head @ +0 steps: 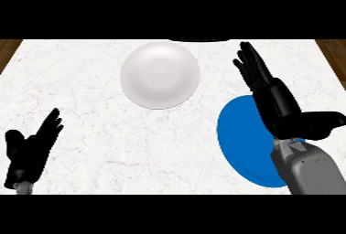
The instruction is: Pick the cupcake from the plate and place it in the plate
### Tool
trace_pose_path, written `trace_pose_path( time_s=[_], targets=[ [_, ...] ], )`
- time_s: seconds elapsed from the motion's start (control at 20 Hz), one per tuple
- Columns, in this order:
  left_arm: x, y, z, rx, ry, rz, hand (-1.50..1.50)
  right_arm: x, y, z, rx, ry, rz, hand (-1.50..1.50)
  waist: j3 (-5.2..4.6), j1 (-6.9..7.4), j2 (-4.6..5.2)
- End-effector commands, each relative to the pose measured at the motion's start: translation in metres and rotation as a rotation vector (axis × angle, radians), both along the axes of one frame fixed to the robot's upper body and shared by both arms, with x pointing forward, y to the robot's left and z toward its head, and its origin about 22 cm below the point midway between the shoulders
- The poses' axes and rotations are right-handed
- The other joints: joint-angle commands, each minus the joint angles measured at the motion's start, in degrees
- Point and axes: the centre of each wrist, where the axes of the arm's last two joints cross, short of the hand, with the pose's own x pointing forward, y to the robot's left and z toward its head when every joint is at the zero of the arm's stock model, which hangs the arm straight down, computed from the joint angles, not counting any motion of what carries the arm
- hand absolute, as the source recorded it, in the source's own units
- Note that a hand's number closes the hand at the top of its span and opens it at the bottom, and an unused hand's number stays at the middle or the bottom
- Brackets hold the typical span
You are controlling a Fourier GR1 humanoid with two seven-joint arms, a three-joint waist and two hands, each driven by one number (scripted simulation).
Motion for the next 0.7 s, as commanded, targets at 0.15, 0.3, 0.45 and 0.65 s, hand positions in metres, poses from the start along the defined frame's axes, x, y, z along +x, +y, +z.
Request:
trace_pose_path(
  time_s=[0.15,0.3,0.45,0.65],
  targets=[
    [0.002,-0.028,-0.015,-0.109,0.031,-0.049,0.0,0.052,-0.106,0.032,-0.409,0.199,-0.506,1.5,0.64,1.56,0.93],
    [0.003,-0.036,-0.011,-0.128,0.01,-0.079,0.0,0.034,-0.152,-0.006,-0.949,0.401,-0.538,1.5,-2.35,0.76,3.28],
    [0.001,-0.057,-0.016,-0.207,0.021,-0.131,0.0,0.048,-0.201,0.052,-0.984,0.309,-1.031,-1.5,0.3,2.23,1.45],
    [0.001,-0.097,-0.034,-0.262,0.058,-0.148,0.0,0.077,-0.172,0.067,-0.99,0.294,-1.155,-1.5,1.2,3.2,0.22]
  ],
)
